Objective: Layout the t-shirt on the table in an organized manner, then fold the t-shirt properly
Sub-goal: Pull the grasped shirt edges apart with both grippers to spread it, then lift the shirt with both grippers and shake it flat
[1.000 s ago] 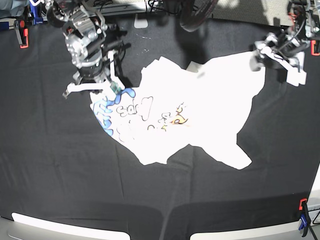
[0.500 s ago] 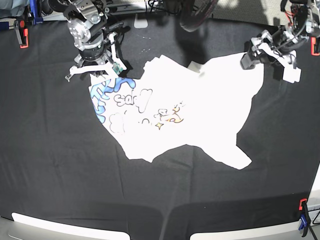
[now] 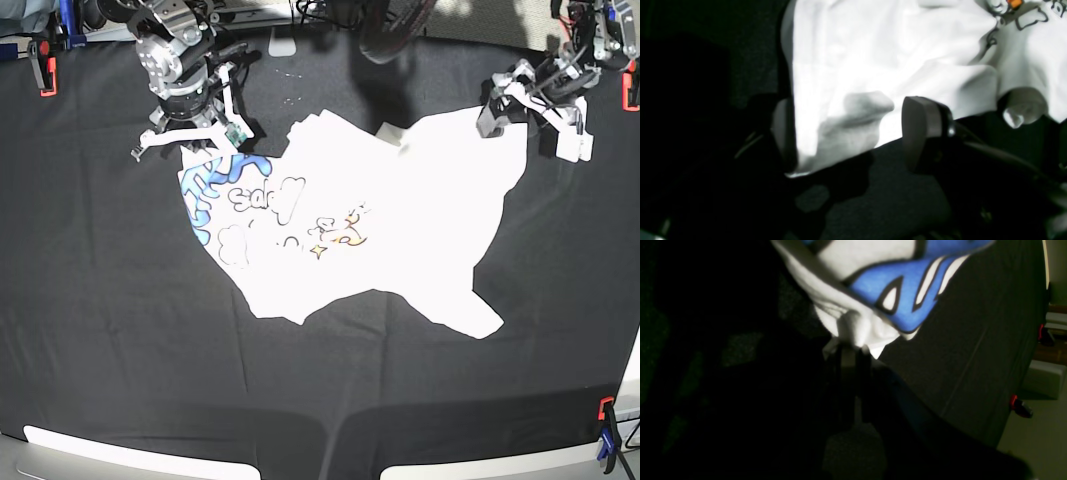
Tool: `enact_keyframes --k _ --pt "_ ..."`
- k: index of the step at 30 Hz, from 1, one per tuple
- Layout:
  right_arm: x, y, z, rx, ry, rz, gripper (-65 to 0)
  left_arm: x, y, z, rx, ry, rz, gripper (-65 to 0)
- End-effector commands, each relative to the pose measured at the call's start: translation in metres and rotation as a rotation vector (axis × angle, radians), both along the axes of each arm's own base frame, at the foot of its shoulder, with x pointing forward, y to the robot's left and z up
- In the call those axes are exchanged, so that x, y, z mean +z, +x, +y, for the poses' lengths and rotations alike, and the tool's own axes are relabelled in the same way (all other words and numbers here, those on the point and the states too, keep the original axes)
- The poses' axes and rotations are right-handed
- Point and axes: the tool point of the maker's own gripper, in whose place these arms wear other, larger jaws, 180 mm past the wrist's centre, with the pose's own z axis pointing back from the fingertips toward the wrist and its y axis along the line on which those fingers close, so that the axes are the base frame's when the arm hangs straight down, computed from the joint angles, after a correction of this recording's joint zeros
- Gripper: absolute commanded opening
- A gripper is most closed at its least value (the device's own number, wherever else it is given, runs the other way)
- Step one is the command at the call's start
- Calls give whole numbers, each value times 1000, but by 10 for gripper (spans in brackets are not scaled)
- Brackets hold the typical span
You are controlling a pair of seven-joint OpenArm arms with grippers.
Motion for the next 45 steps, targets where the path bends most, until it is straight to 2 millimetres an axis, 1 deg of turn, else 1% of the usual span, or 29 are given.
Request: enact_keyframes --k 1,3,5,6,9,10,12,13,14,16,19,22,25,28,31,41,45 --pt "4 1 -4 -4 -11 -8 -650 6 4 2 -9 13 -26 -236" --pt "4 1 -4 -4 -11 -9 -650 6 4 2 -8 11 -28 -243" --pt "4 1 -4 -4 -12 -8 -650 6 4 2 -9 12 -27 -278" --pt "4 1 -4 -4 -11 -8 -650 6 4 2 -9 12 -27 -307" --pt "4 1 -4 -4 -12 -8 -650 6 4 2 -9 12 -26 -431" --pt "4 1 -4 -5 -12 -7 -650 6 4 2 -9 12 -27 -486" --pt "4 1 -5 -6 -14 -6 -650 7 6 3 -5 15 -36 -623" --pt "4 0 -5 -9 -17 -4 -650 7 6 5 -5 29 -41 -650" --pt "5 0 -9 -10 -37 -6 -650 6 7 7 -8 51 -42 -650" --pt "11 4 -23 -5 -118 -27 -650 3 9 15 -21 115 -39 -650" --pt "24 11 -50 -23 -211 -65 -650 2 10 28 -42 184 -38 -650" --pt "37 17 -81 -66 -277 -91 -650 6 14 40 -63 225 -42 -650" --pt "51 24 -108 -116 -328 -114 -650 10 17 52 -76 262 -42 -650" --pt "61 28 -130 -187 -325 -124 -650 9 16 64 -73 311 -25 -650" --pt "70 31 -147 -253 -311 -141 -650 7 15 70 -81 350 -13 -650" --pt "109 35 -202 -434 -362 -226 -650 7 15 70 -81 351 -13 -650" --pt "124 50 -207 -447 -336 -288 -650 7 15 70 -81 350 -12 -650"
